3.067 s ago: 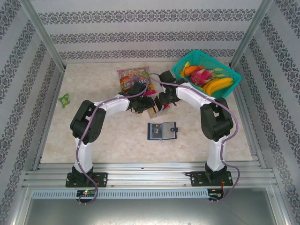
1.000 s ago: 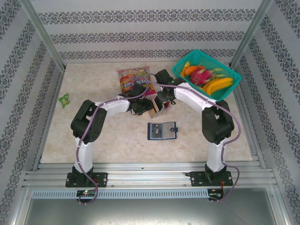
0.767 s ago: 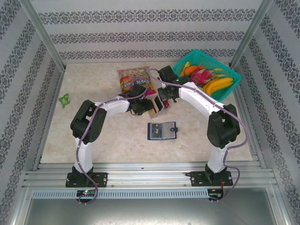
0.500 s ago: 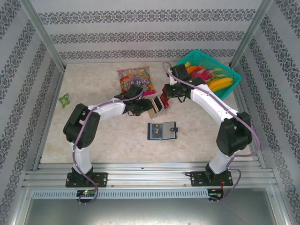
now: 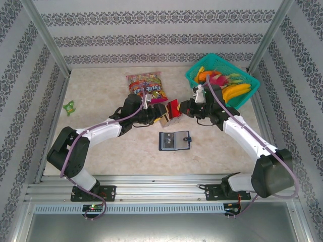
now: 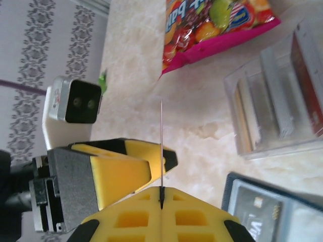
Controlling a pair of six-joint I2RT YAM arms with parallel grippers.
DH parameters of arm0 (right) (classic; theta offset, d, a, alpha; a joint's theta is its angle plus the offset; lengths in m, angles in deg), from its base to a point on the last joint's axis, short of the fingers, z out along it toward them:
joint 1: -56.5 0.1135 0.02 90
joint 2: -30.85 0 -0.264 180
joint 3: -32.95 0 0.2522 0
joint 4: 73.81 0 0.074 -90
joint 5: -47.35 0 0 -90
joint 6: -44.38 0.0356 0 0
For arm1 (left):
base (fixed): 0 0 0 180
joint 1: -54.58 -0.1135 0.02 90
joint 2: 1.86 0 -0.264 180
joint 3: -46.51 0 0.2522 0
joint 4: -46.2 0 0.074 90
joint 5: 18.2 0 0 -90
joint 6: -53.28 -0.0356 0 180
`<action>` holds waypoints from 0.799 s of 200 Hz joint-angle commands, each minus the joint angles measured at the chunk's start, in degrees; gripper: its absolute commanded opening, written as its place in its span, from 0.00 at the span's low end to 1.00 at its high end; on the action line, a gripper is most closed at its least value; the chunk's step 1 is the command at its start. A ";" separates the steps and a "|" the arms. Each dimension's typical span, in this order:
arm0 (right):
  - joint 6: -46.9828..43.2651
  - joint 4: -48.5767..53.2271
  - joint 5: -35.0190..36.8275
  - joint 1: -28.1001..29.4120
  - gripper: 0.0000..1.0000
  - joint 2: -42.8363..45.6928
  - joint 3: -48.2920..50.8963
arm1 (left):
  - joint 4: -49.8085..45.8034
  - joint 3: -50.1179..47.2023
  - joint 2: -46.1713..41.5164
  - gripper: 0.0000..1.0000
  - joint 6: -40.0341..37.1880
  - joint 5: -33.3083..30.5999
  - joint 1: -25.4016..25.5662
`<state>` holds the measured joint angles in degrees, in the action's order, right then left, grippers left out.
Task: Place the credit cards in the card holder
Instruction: Insert the credit card into the card slot.
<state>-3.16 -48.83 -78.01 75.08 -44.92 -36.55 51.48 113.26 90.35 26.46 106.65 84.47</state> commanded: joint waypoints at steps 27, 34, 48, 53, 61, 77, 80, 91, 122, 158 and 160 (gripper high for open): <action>5.85 -5.83 -5.84 -0.20 0.00 2.20 3.93 | 14.16 -1.22 -0.23 0.47 6.24 5.38 -0.18; 6.14 -6.30 -5.98 -0.15 0.00 2.20 4.39 | 14.17 -1.14 -0.27 0.41 6.34 5.47 -0.16; 6.49 -6.39 -5.71 -0.31 0.00 2.06 4.84 | 14.03 -1.42 -0.58 0.32 6.40 5.32 -0.18; 6.56 -6.38 -5.65 -0.35 0.00 1.95 4.95 | 13.98 -1.56 -0.70 0.30 6.41 5.25 -0.18; 6.54 -6.47 -5.74 -0.47 0.00 1.63 5.10 | 13.82 -1.85 -0.88 0.26 6.47 5.02 -0.18; 6.73 -6.62 -5.76 -0.56 0.00 1.01 5.38 | 13.92 -2.29 -1.16 0.20 6.57 4.88 -0.18; 6.80 -6.71 -5.75 -0.57 0.00 0.90 5.47 | 13.92 -2.28 -1.22 0.19 6.53 4.88 -0.18; 7.00 -7.37 -6.14 -0.57 0.00 0.42 5.78 | 13.91 -2.31 -1.21 0.17 6.61 5.09 -0.18; 7.24 -7.77 -6.58 -0.73 0.00 -0.83 6.04 | 14.53 -2.44 -1.14 0.09 7.06 5.72 -0.18; 5.59 -5.50 -6.19 -1.59 0.04 -1.25 6.41 | 13.95 -3.21 -1.51 0.00 7.72 4.64 -0.16; 5.35 -5.09 -5.99 -1.62 0.04 -1.23 6.43 | 13.66 -3.24 -1.55 0.00 7.68 4.55 -0.18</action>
<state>3.75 -54.34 -82.82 73.93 -45.86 -30.54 62.48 110.62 90.32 33.65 110.39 84.45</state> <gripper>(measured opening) 0.065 0.063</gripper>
